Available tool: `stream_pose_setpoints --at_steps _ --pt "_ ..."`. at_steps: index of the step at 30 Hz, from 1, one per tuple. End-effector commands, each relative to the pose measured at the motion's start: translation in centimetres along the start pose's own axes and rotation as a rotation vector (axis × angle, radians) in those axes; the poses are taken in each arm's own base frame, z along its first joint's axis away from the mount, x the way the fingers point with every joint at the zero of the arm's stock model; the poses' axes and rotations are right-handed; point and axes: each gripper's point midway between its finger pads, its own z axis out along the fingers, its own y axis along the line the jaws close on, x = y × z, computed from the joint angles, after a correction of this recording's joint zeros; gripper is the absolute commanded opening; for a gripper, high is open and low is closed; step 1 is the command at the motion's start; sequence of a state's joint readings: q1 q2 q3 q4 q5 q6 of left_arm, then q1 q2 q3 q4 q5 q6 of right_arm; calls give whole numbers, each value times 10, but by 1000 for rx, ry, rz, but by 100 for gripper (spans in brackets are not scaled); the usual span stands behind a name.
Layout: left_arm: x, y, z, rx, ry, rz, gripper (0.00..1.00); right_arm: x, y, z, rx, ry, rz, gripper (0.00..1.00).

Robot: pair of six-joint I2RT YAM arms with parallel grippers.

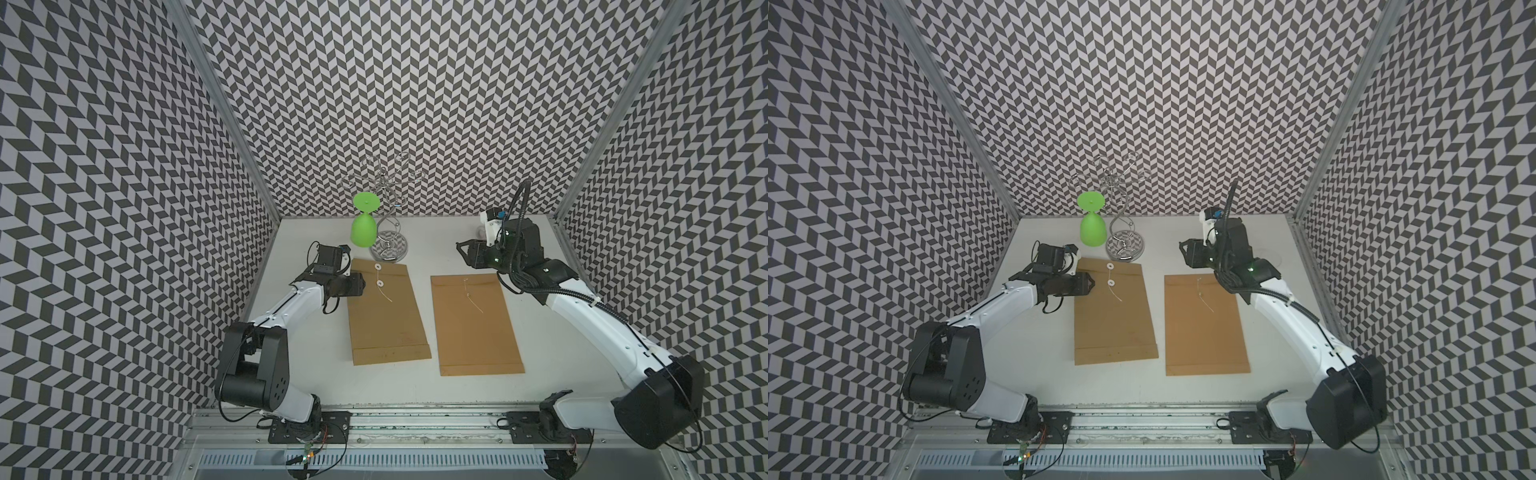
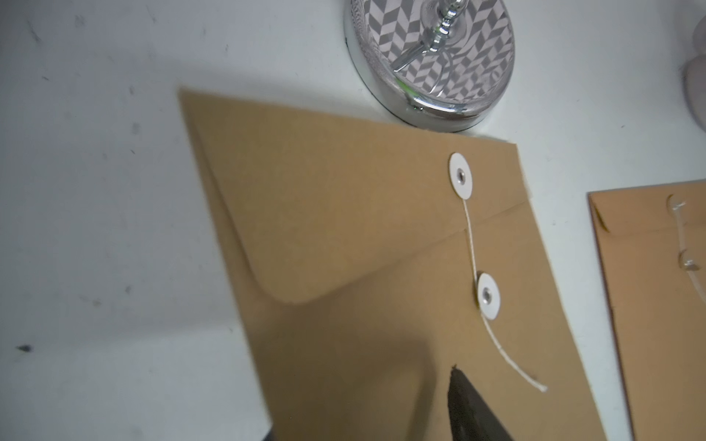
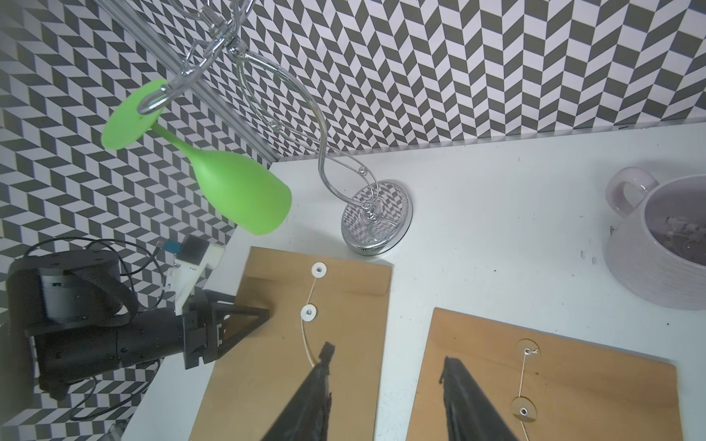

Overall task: Close the mouth of the file bag
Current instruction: Place the file bag at the center of the board, then reset both arms

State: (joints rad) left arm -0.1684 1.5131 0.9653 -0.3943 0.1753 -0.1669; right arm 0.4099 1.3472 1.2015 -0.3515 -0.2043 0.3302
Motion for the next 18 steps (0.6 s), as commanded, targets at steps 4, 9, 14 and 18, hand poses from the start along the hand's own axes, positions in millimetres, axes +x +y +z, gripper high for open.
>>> stream_pose_setpoints --at_steps 4,9,14,18 --pt "-5 31 -10 -159 -11 3 84 -16 5 -5 -2 -56 -26 49" --pt "-27 31 -42 -186 -111 -18 91 -47 -24 -18 140 -180 27 60" --pt "-65 21 -107 -170 -479 -1 93 -72 -70 -52 325 -497 -20 100" --pt "-69 17 -149 -194 -809 93 98 -57 -134 -101 642 -690 -17 99"
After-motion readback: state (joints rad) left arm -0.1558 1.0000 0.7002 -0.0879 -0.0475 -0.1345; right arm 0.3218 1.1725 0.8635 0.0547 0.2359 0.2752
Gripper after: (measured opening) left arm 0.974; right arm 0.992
